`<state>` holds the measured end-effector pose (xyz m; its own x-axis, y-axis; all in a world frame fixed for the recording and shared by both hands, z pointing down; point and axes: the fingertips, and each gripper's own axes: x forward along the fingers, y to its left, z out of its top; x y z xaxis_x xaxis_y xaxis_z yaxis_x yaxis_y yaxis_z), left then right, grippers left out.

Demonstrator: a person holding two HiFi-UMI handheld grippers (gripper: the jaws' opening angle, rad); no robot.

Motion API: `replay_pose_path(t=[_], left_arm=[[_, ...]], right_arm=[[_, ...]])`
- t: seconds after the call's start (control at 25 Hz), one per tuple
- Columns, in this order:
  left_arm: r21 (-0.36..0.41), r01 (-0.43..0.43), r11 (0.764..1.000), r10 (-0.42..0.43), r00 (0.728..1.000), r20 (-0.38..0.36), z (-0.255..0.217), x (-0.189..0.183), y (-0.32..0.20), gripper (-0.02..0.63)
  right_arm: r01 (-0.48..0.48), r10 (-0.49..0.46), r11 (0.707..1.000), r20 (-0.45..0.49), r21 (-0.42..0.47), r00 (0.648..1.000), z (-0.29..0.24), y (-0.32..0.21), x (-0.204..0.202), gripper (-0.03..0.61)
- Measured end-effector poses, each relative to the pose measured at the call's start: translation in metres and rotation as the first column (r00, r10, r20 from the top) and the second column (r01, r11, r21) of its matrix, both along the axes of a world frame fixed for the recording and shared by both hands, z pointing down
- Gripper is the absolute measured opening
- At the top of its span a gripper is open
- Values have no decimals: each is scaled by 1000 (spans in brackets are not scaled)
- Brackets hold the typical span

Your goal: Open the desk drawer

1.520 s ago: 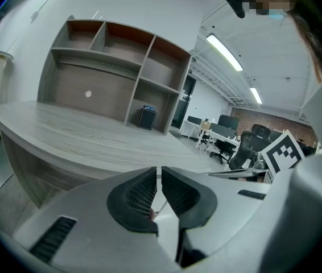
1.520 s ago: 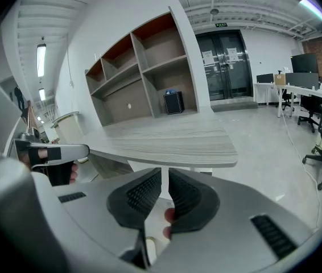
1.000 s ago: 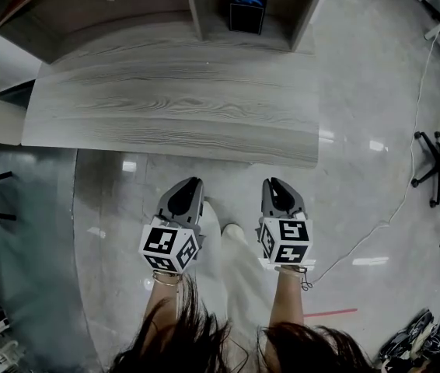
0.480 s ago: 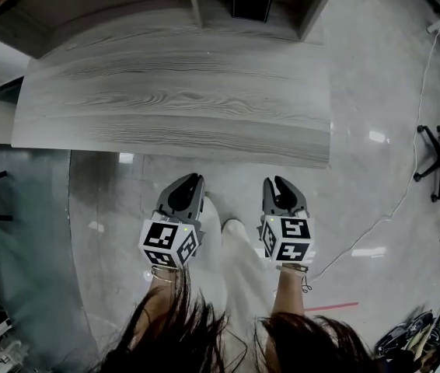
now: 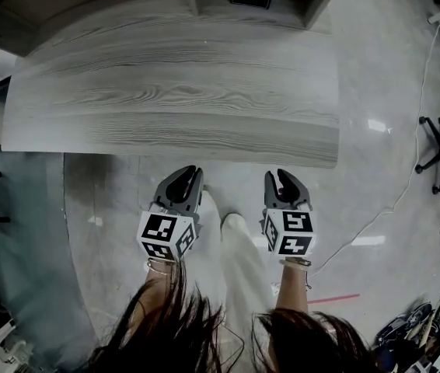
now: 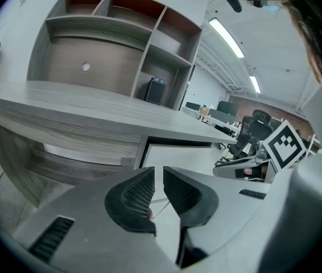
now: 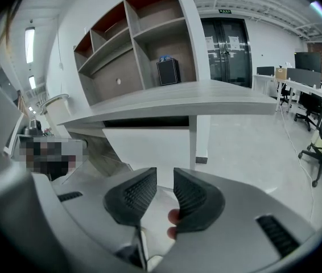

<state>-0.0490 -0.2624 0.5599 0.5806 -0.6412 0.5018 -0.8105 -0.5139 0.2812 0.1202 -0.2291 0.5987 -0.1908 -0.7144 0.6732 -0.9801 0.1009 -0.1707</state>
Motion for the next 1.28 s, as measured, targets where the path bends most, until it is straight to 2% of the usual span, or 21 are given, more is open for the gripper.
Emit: replay_pose_path(t=[0.44,0.92,1.28], left_arm=[[-36,-36,999,37,999,20,21,9,-10,43],[-21,-88,996,89,995,39,39,15,-27,57],[-20,-87,996,88,995,41,42,19,-39,107]], right_arm=[[9,-10,1000,-24,-19,1000,16,-14,9,94],[16,-16,1000,-6,-12,1000,25,-33,9,126],[11,-11,1000,-13,-8,1000,27,-36,11,147]])
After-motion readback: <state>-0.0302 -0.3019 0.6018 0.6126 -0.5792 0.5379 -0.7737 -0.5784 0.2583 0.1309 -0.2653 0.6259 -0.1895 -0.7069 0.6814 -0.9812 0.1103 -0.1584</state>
